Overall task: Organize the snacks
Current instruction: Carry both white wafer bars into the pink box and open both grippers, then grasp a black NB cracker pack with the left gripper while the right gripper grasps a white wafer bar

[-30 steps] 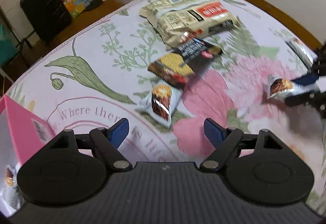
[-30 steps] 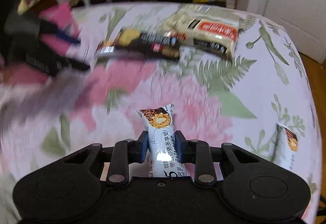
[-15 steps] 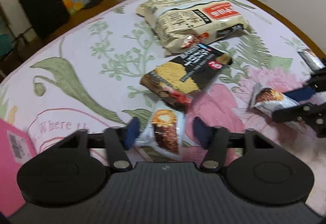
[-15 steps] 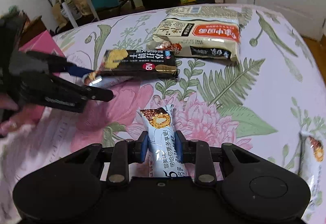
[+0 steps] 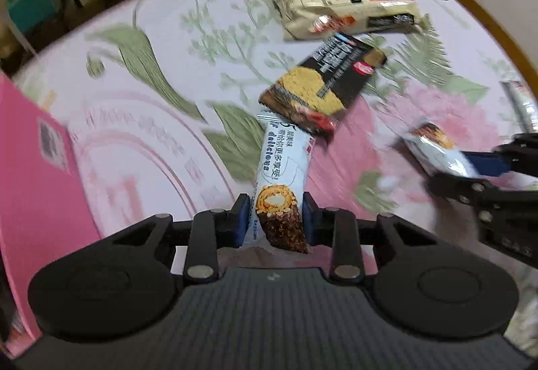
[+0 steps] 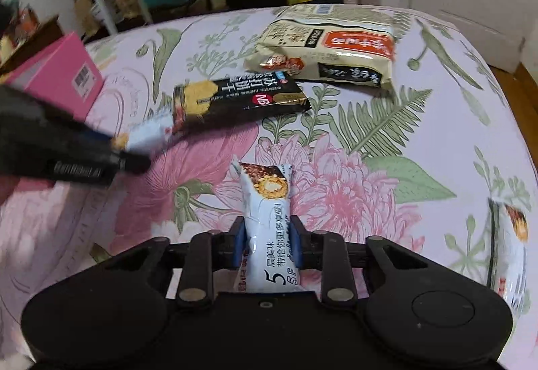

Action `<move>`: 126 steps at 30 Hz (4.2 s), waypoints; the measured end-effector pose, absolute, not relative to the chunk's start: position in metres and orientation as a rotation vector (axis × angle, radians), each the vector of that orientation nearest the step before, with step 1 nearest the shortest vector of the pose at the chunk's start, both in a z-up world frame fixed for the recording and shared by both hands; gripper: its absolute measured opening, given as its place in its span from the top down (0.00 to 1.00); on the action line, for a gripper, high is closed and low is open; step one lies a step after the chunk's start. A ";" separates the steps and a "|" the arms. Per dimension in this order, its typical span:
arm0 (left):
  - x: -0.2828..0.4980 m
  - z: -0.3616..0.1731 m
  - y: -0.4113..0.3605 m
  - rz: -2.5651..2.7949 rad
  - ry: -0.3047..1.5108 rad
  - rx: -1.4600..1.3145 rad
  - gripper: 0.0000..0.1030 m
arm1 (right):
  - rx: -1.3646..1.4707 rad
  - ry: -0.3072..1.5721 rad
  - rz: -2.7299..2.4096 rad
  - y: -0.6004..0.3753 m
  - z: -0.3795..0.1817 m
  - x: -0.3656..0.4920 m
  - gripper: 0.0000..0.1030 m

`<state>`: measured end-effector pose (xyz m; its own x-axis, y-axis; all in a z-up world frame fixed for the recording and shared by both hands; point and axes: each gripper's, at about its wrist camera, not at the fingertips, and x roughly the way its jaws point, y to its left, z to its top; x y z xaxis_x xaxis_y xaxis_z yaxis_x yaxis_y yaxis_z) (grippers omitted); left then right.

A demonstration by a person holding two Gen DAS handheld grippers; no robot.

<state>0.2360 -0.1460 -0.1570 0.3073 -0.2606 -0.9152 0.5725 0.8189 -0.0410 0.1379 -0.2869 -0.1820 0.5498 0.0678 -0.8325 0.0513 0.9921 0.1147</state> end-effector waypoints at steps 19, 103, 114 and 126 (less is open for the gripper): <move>0.163 -0.089 -0.082 -0.552 1.190 0.173 0.73 | 0.297 1.019 0.121 -0.244 -0.092 0.093 0.71; 0.201 -0.089 -0.115 -0.744 0.845 0.220 0.18 | -0.042 0.841 -0.045 -0.377 -0.117 0.038 0.35; 0.231 -0.152 -0.191 -0.797 0.827 0.342 0.18 | 0.247 0.826 -0.227 -0.456 -0.175 0.059 0.35; 0.265 -0.177 -0.227 -0.744 0.881 0.364 0.41 | 0.201 0.913 -0.288 -0.446 -0.185 0.076 0.70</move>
<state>0.2649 -0.2268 -0.1773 0.4123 -0.4336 -0.8012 0.7168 0.6972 -0.0085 0.0760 -0.4461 -0.1845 0.5775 -0.1590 -0.8008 0.3287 0.9431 0.0497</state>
